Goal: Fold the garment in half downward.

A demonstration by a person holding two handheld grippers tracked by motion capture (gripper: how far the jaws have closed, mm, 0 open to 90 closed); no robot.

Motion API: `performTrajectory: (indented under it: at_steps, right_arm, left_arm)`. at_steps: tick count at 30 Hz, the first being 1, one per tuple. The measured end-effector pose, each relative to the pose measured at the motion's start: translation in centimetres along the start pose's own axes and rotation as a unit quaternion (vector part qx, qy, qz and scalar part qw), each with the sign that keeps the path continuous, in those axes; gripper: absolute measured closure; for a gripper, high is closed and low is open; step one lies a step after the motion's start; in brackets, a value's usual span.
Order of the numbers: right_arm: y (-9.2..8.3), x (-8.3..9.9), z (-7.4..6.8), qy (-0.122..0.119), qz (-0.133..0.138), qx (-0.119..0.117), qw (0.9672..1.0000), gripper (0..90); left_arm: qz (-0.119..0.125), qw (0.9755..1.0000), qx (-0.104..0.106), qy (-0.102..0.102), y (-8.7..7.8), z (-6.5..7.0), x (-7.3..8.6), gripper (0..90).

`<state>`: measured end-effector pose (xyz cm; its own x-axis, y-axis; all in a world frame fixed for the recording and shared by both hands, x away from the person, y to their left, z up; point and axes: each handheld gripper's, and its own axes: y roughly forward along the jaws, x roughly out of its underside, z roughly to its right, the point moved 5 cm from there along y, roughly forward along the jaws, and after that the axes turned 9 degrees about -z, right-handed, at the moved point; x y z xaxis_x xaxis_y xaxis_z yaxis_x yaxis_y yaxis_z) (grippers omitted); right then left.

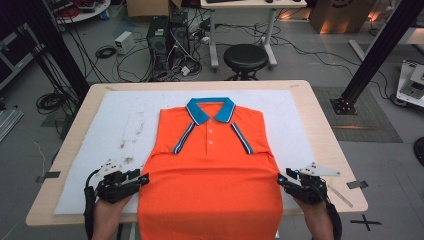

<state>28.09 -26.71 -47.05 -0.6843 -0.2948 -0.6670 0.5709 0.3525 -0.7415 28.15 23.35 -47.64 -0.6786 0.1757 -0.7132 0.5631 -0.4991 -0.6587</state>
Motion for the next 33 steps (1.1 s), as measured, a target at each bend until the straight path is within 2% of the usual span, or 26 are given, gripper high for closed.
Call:
performTrajectory:
  at_steps: [4,5,6,7,8,9,10,11,16,20,24,26,27,28,29,30,33]
  right_arm:
    - [-0.2,1.7,-1.0,-0.003,-0.02,-0.003,0.9998,57.8]
    - [-0.2,2.0,-1.3,-0.005,-0.023,-0.005,0.9997,59.3]
    - [-0.2,2.4,-1.6,-0.007,-0.029,-0.004,0.9996,61.5]
    - [-0.2,2.8,-1.9,-0.01,-0.036,-0.003,0.9993,62.9]
    - [-0.3,3.0,-2.2,-0.017,-0.031,0.006,0.9994,67.6]
    - [-0.5,3.1,-2.3,-0.02,-0.033,0.004,0.9993,78.1]
    - [-0.6,3.3,-2.6,-0.023,-0.035,-0.006,0.9991,86.6]
    - [-0.7,3.5,-2.9,-0.028,-0.034,-0.004,0.999,88.0]
    - [-2.0,4.5,-3.4,-0.029,-0.037,0.001,0.9989,89.6]
    - [-3.5,5.5,-3.2,-0.022,-0.032,0.001,0.9992,89.6]
    - [-4.4,6.2,-3.4,-0.015,-0.034,-0.011,0.9992,89.6]
    - [-4.7,6.3,-3.7,-0.016,-0.036,-0.014,0.9991,89.5]
    - [-4.8,6.4,-3.8,-0.016,-0.038,-0.017,0.999,88.4]
    - [-4.8,6.4,-3.7,-0.01,-0.035,-0.02,0.9992,85.0]
    - [-4.8,6.3,-3.6,-0.002,-0.028,-0.017,0.9995,71.4]
    - [-4.8,6.2,-3.4,0.012,-0.02,-0.014,0.9996,65.7]
    - [-4.4,5.9,-3.2,0.023,-0.005,-0.006,0.9997,62.8]
  left_arm:
    - [-0.015,0.9999,0.005,0.006,-0.4,1.1,1.5,56.1]
    - [-0.022,0.9997,0.004,0.007,-0.5,1.4,1.9,56.9]
    - [-0.017,0.9998,-0.001,0.014,-0.6,1.7,2.3,57.8]
    - [-0.014,0.9998,-0.003,0.012,-0.8,2.0,2.6,59.0]
    - [-0.018,0.9997,-0.006,0.015,-1.0,2.2,2.9,59.4]
    - [-0.022,0.9993,-0.015,0.028,-1.2,2.5,3.2,66.2]
    - [-0.022,0.9986,-0.025,0.042,-1.4,2.8,3.6,78.6]
    - [-0.022,0.9988,-0.023,0.038,-1.6,2.9,3.8,85.8]
    - [-0.027,0.9988,-0.02,0.035,-2.6,3.5,4.7,87.4]
    - [-0.032,0.999,-0.001,0.031,-3.4,3.9,5.5,87.4]
    - [-0.038,0.9988,0.008,0.03,-4.0,4.2,6.0,87.4]
    - [-0.032,0.999,0.015,0.028,-4.3,4.2,5.9,87.3]
    - [-0.024,0.9993,0.016,0.021,-4.3,4.2,5.9,86.2]
    - [-0.017,0.9996,0.016,0.013,-4.3,4.2,5.8,77.4]
    - [-0.014,0.9998,0.015,0.004,-4.1,4.2,5.8,62.4]
    - [-0.01,0.9999,0.012,0.004,-3.9,4.2,5.8,55.1]
    - [-0.003,0.9999,0.003,0.014,-3.0,4.5,5.8,48.1]
